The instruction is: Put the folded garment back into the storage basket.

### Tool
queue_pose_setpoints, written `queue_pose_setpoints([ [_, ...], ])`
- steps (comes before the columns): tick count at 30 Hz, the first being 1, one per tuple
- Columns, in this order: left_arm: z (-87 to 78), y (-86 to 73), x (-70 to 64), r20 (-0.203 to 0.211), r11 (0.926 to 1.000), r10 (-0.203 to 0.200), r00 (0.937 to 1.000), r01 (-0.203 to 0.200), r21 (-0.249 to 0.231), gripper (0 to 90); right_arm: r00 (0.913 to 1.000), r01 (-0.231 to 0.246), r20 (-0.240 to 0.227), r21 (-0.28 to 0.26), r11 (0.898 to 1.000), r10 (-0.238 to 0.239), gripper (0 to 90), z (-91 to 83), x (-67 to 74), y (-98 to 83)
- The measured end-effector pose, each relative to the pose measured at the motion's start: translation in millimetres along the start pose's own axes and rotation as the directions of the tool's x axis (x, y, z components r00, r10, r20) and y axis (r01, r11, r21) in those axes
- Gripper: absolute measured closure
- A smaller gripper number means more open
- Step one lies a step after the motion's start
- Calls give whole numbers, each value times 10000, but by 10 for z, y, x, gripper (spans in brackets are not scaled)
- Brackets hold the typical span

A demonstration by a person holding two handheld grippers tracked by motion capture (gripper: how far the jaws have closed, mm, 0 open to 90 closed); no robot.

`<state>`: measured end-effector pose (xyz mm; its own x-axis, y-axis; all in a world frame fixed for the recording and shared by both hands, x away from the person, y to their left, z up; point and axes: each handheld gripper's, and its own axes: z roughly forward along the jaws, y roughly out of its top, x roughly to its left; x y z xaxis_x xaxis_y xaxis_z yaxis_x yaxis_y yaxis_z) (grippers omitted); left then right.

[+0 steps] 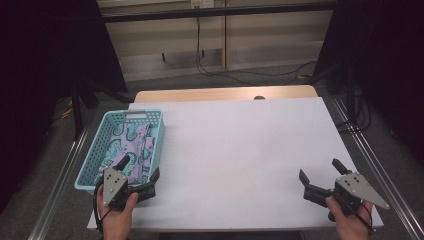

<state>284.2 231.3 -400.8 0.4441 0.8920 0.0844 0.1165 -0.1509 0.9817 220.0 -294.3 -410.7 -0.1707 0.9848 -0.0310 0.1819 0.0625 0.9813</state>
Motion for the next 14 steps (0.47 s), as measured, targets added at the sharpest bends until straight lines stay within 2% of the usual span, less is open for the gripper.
queue_pose_setpoints([
  [3,1,-38,-28,123,9995,-268,9996,267,149,21,9998,31,211,-37,10000,-30,0,-66,13,-34],
  [5,-13,-25,-37,335,9999,-40,9994,36,127,21,9999,85,83,-99,9999,-85,0,-91,30,-61],
  [6,-21,-12,-45,382,9999,-143,9992,144,-34,21,9998,127,154,-101,9999,-125,0,-102,32,-75],
  [8,-24,-2,-46,374,9999,-105,9992,109,-113,21,9998,12,187,-130,9999,-10,2,-98,15,-81],
  [10,-16,-12,-40,280,9995,-288,9992,291,-81,21,9995,-71,319,-216,9997,77,2,-90,14,-73],
  [11,-24,-10,-22,317,9997,-232,9992,231,49,21,9998,-38,194,-208,9998,42,2,-80,19,-72],
  [13,-38,0,-7,148,9986,-511,9986,513,-131,21,9999,-33,95,-196,9998,34,2,-50,43,-68],
  [14,-39,2,2,179,9995,-319,9993,319,5,16,10000,-14,17,-197,9998,14,2,-39,48,-64],
])
